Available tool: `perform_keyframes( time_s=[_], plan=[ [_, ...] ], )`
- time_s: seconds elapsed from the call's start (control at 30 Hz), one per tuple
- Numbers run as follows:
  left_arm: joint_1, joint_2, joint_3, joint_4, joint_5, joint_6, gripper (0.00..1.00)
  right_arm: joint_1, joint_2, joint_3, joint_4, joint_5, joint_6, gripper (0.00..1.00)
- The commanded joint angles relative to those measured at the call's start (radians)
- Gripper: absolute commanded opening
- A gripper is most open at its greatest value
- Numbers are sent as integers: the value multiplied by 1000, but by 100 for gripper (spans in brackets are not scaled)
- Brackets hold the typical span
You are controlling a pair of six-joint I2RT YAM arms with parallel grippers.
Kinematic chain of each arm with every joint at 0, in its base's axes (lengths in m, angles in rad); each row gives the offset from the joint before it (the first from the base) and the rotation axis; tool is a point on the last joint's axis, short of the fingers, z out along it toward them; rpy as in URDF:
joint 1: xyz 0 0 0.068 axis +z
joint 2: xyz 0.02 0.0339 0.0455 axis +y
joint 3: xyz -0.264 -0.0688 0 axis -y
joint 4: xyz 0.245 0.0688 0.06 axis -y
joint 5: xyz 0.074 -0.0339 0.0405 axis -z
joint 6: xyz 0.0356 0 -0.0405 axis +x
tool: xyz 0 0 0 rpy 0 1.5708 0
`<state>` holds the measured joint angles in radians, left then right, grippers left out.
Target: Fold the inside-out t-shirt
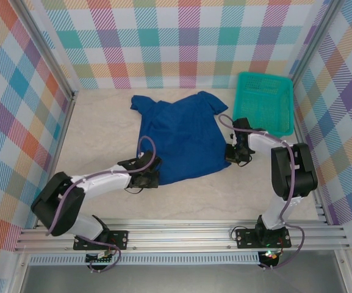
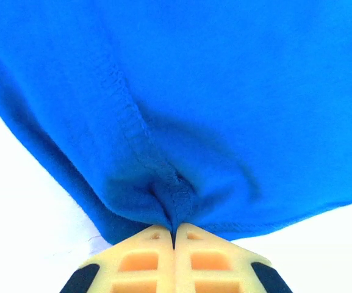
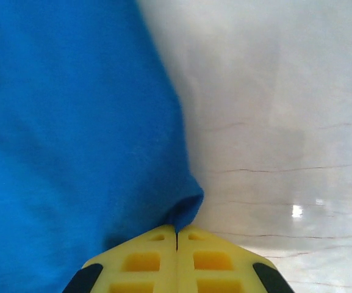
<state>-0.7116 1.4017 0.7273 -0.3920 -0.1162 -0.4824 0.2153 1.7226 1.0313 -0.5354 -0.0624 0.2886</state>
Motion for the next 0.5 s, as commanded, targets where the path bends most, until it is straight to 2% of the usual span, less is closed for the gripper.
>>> perform_keyframes(
  time_s=[0.0,0.2,0.33,0.47],
  plan=[
    [20,-164,23,32,-18,-7,0,7,-158,-4,123,-87,9,0],
    [127,-363,133,61,60,10,0,9,-346,121,71,-85,-22,0],
    [171,-424,263,74,40,37,0,9,-423,277,17,-77,-51,0],
    [175,-453,408,75,-29,93,0,9,-481,440,6,-81,-64,0]
  ],
)
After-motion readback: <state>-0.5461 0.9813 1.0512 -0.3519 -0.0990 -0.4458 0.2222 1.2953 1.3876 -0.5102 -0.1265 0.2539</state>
